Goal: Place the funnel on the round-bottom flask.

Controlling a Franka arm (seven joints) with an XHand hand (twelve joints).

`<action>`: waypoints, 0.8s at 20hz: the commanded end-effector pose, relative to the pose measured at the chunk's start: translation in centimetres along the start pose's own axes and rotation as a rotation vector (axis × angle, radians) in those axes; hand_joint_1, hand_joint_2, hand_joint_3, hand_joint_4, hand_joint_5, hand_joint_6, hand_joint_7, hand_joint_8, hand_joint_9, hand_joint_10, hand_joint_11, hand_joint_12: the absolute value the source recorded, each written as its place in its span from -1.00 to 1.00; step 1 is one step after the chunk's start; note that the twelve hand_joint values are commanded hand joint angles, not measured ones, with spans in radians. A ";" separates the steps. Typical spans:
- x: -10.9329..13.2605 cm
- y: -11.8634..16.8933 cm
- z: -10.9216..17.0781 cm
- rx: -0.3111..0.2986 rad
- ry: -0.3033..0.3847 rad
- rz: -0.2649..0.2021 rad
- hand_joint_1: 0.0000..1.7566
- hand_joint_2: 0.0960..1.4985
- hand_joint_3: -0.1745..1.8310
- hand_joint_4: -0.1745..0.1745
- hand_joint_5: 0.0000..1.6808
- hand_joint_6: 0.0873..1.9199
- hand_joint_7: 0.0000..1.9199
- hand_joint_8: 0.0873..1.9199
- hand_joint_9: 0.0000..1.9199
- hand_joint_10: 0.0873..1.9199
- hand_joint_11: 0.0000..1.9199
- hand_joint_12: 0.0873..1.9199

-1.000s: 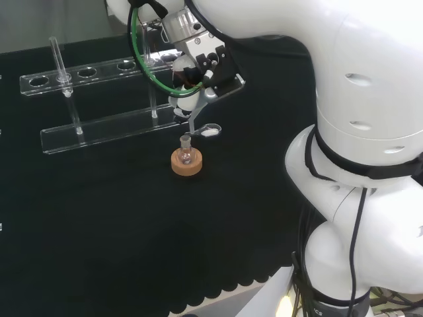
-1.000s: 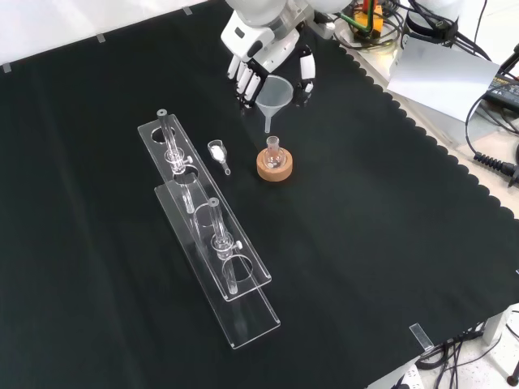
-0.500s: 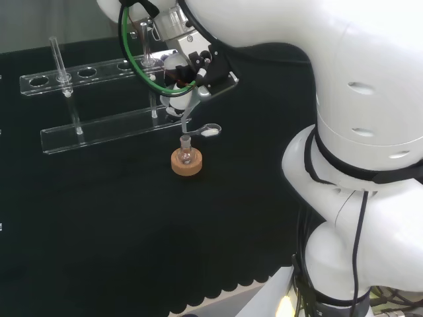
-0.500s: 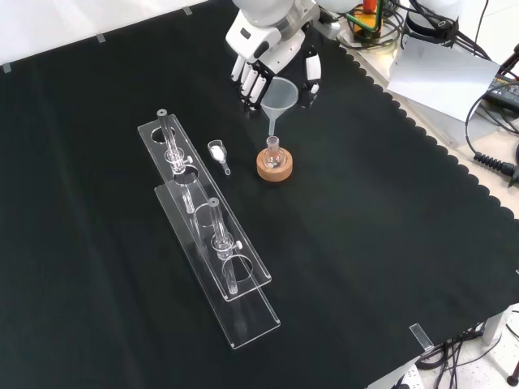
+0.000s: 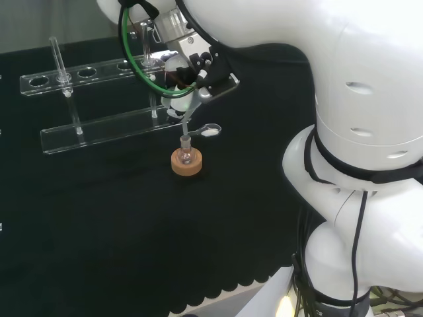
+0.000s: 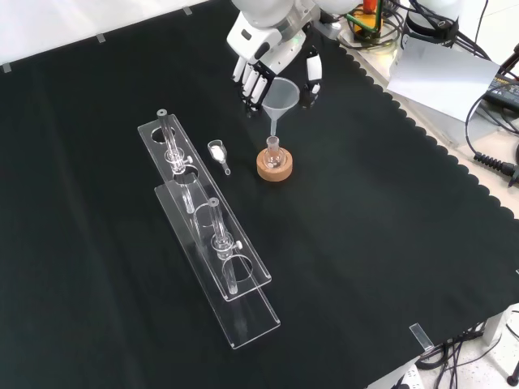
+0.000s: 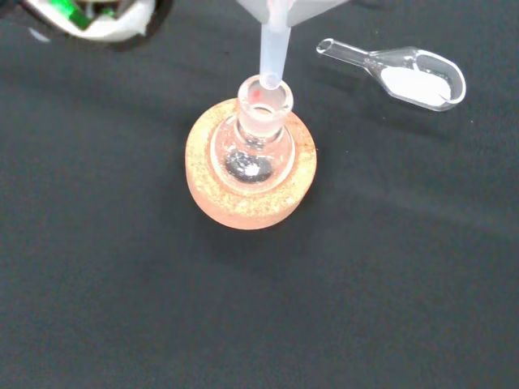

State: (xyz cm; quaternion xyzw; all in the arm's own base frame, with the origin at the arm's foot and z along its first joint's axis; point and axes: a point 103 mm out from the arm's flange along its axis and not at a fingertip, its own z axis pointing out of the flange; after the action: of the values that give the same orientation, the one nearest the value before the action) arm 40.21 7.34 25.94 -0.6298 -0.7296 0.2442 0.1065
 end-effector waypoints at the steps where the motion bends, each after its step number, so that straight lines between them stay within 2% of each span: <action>1: 0.1 0.0 0.3 0.008 -0.007 0.001 -0.06 -0.05 -0.21 -0.17 -0.25 -0.44 -0.49 -0.39 -0.13 -0.59 -0.44 0.29; 16: 0.4 0.6 1.0 0.016 -0.008 -0.005 -0.06 -0.05 -0.21 -0.17 -0.25 -0.44 -0.50 -0.39 -0.14 -0.58 -0.44 0.30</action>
State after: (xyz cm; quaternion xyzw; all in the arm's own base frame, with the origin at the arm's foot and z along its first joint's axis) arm 40.13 7.57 24.98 -0.6260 -0.7289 0.2551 0.1085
